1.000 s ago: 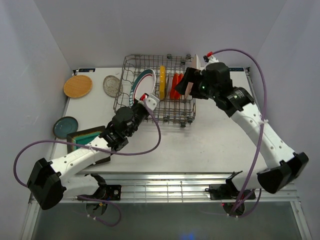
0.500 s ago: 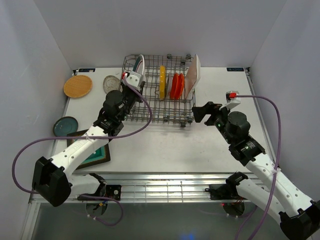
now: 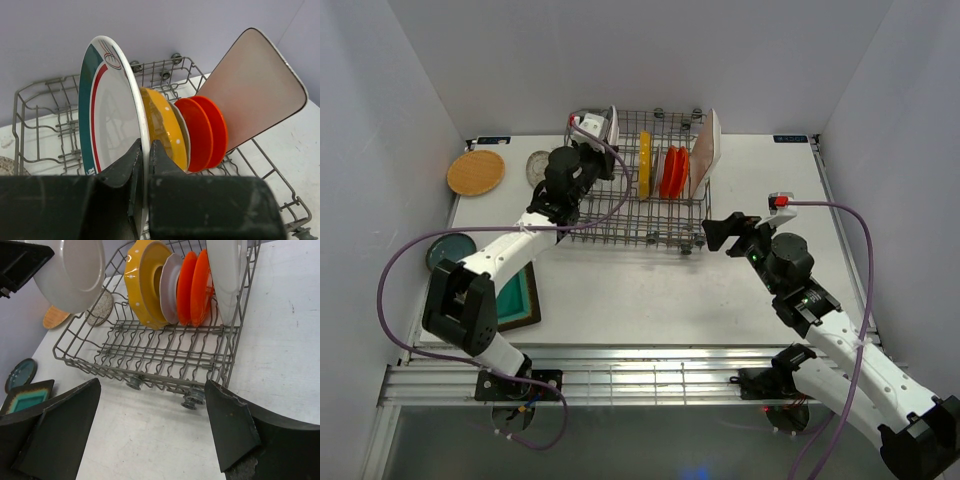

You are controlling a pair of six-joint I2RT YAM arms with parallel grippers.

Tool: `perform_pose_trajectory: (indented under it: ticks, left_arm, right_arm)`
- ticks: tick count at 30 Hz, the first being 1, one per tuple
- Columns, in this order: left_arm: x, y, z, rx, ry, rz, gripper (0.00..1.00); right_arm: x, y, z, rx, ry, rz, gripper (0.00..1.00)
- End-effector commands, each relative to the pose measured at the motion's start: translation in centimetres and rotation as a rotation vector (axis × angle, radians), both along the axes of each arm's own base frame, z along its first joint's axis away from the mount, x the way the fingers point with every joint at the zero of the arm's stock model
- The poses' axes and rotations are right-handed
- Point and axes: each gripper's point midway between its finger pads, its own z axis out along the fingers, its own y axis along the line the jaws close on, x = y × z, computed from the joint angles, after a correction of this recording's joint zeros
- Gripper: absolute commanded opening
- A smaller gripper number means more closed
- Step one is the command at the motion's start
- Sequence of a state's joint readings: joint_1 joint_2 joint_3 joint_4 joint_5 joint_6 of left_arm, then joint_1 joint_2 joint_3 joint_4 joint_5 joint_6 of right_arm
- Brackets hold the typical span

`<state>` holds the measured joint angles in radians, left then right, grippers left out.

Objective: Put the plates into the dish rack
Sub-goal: Insert the plate into the dish rack.

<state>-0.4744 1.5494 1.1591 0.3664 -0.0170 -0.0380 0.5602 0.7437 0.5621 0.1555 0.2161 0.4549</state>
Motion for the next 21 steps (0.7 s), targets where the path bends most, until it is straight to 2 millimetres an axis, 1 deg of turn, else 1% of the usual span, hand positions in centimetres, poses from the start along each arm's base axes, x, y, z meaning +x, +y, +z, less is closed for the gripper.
perform_pose_trajectory:
  ticks: [1, 2, 3, 4, 5, 6, 7, 8, 9, 10, 12, 13, 14, 15, 16, 18, 19, 21]
  left_arm:
    - [0.6, 0.4, 5.5, -0.153, -0.095, -0.059, 0.00]
    - [0.7, 0.6, 5.5, -0.177, -0.090, -0.067, 0.00]
    - [0.8, 1.0, 4.9, -0.199, -0.074, -0.077, 0.00]
    - [1.2, 1.9, 5.4, -0.232, -0.084, -0.078, 0.00]
    - [0.9, 1.5, 5.1, -0.281, -0.057, -0.120, 0.00]
    - [1.2, 2.1, 5.0, -0.303, -0.052, -0.126, 0.00]
    - [1.1, 2.2, 5.3, -0.324, -0.057, -0.142, 0.00]
    - [1.1, 2.0, 4.9, -0.355, -0.028, -0.167, 0.00]
    - [1.1, 2.2, 4.9, -0.372, -0.022, -0.177, 0.00]
    - [1.3, 2.9, 4.9, -0.397, -0.027, -0.176, 0.00]
    - [1.0, 3.1, 4.2, -0.478, 0.020, -0.227, 0.00]
    - [1.3, 4.3, 4.0, -0.514, 0.015, -0.229, 0.00]
    - [1.3, 4.6, 3.8, -0.546, 0.028, -0.245, 0.00]
    - [1.6, 5.1, 2.9, -0.595, 0.077, -0.271, 0.00]
    - [1.7, 5.3, 3.1, -0.613, 0.069, -0.288, 0.00]
    - [2.2, 5.8, 2.3, -0.645, 0.101, -0.289, 0.00]
    - [2.2, 5.8, 2.4, -0.650, 0.096, -0.295, 0.00]
    - [2.2, 5.8, 2.0, -0.660, 0.108, -0.297, 0.00]
  right_arm:
    - [0.5, -0.5, 2.1, 0.025, -0.086, -0.032, 0.90]
    - [0.5, -0.5, 1.8, 0.022, -0.081, -0.030, 0.90]
    - [0.5, -0.5, 1.9, 0.021, -0.083, -0.029, 0.90]
    - [0.6, -0.4, 1.9, 0.019, -0.086, -0.029, 0.90]
    - [0.6, -0.4, 1.8, 0.017, -0.082, -0.030, 0.90]
    - [0.7, -0.5, 1.8, 0.015, -0.082, -0.032, 0.90]
    - [0.7, -0.5, 1.7, 0.013, -0.082, -0.034, 0.90]
    - [0.8, -0.5, 1.5, 0.011, -0.081, -0.036, 0.90]
    - [0.8, -0.5, 1.4, 0.007, -0.079, -0.037, 0.90]
    - [0.9, -0.5, 1.3, 0.007, -0.079, -0.040, 0.90]
    - [1.0, -0.5, 1.2, 0.003, -0.074, -0.040, 0.90]
    - [1.0, -0.4, 1.2, 0.000, -0.074, -0.037, 0.90]
    - [1.0, -0.4, 1.1, -0.001, -0.071, -0.037, 0.90]
    - [1.0, -0.4, 1.2, 0.000, -0.074, -0.036, 0.90]
    - [1.0, -0.4, 1.1, -0.001, -0.071, -0.037, 0.90]
    - [1.0, -0.4, 1.2, -0.002, -0.075, -0.037, 0.90]
    - [1.0, -0.4, 1.2, -0.002, -0.075, -0.037, 0.90]
    - [1.0, -0.4, 1.3, -0.001, -0.079, -0.037, 0.90]
